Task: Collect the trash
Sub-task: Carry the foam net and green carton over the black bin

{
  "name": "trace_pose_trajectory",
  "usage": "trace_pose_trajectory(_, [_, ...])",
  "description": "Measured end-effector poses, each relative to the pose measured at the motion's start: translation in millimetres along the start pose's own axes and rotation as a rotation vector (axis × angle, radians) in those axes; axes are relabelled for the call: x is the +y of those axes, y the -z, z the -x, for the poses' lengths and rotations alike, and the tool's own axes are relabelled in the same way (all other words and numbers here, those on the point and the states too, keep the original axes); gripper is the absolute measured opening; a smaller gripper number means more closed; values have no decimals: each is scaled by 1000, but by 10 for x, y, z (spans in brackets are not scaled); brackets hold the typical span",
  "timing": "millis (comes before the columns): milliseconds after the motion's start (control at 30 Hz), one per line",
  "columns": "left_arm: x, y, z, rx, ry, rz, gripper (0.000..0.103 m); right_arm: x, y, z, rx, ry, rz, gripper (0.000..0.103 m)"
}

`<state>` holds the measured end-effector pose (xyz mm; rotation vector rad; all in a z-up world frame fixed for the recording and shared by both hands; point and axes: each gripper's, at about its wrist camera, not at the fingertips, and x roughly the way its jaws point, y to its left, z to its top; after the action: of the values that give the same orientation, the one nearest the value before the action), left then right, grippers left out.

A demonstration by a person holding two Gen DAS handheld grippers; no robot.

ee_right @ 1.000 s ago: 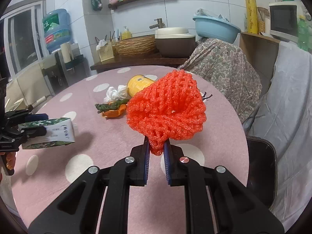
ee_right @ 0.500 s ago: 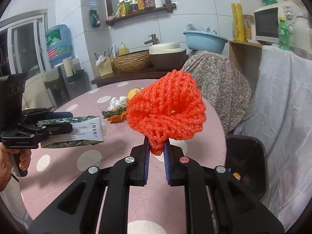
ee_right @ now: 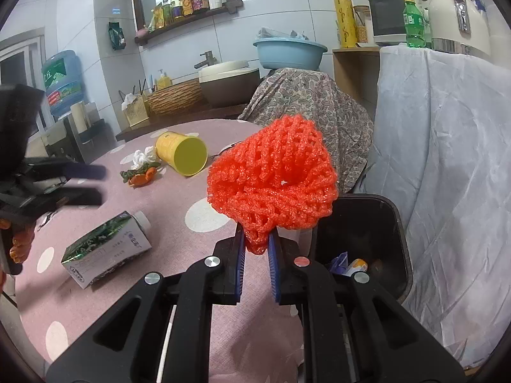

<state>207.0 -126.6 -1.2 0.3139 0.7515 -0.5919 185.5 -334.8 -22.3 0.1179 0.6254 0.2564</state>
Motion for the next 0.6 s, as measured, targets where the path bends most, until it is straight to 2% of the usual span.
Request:
trace_pose_trajectory(67, [-130,63,20,23,-115,-102,98,-19,6,-12,-4,-8,-5,14])
trace_pose_trajectory(100, [-172,110,0,48,-152,-137,98,-22,14,-14,-7,-10,-4,14])
trace_pose_trajectory(133, [-178,153,-41,81,-156,-152,98,-14,18,-19,-8,-12,-2,14])
trace_pose_trajectory(200, [-170,253,-190,167,-144,-167,98,5,26,-20,-11,-17,2,14])
trace_pose_trajectory(267, [-145,336,-333,205,-163,-172,94,24,17,-16,-16,-23,10,14])
trace_pose_trajectory(333, [-64,392,-460,237,-128,-137,79,43,25,8,-22,-18,21,14])
trace_pose_trajectory(367, [-30,398,-500,246,-110,-113,66,40,28,20,-23,-15,25,14])
trace_pose_trajectory(400, [17,405,-550,258,-75,-81,57,41,40,35,-24,-13,27,14])
trace_pose_trajectory(433, [38,409,-584,266,-55,-64,54,27,49,49,-25,-12,24,14])
trace_pose_trajectory(600, [55,316,-576,216,-42,-39,52,-96,100,125,-32,13,-2,14])
